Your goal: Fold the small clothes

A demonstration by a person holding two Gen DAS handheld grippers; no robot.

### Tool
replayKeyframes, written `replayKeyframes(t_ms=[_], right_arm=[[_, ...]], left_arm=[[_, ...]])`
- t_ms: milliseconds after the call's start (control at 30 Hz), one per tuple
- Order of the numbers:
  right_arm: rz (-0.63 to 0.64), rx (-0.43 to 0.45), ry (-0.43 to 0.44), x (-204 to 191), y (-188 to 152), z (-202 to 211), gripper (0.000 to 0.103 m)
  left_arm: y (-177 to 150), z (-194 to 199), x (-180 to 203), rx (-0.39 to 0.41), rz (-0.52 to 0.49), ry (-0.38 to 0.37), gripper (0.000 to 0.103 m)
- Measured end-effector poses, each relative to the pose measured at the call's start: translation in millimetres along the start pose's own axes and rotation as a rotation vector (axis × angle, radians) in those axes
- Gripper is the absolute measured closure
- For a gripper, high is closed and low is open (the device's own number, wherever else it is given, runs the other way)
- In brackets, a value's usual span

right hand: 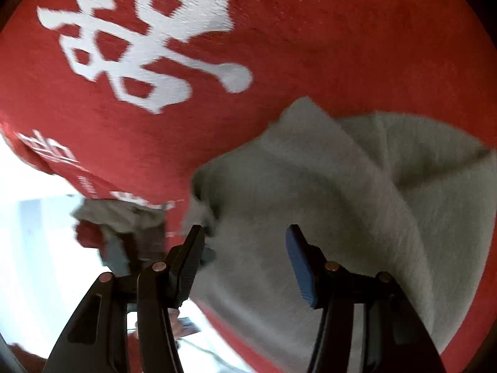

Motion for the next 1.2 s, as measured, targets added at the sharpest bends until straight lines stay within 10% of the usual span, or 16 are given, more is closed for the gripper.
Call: replayKeyframes(t_ms=[300, 533, 833, 1133, 1200], right_arm=[[-0.060, 0.295, -0.193, 21.1, 17.7, 71.9, 0.042], [0.018, 0.164, -0.104, -8.0, -31.6, 58.4, 0.042], [0.067, -0.169, -0.002, -51.5, -152.6, -75.6, 0.042], [-0.157, -0.100, 0.008, -31.9, -198.6, -139.4, 0.042], [-0.183, -0.075, 0.015, -29.9, -200.6, -143.6, 0.042]], left_arm=[[33.8, 46.0, -51.8, 0.138, 0.179, 0.145, 0.026], [-32.6, 54.7, -63.7, -0.003, 0.031, 0.096, 0.026], [-111.5, 33.0, -92.1, -0.096, -0.013, -0.035, 0.026], [-116.9, 24.9, -91.8, -0.101, -0.119, -0.172, 0.027], [-115.1, 22.1, -92.2, -0.110, -0.136, -0.200, 0.040]])
Point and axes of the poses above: each gripper's, at about its wrist camera, not at the fingertips, and z roughly against the way its jaws point, x to its right, y to its top, the point moved 2 cm from there along -z, roughly the way its jaws point, and after that the axes turned 12 degrees about -x, right-handed, at the moved point
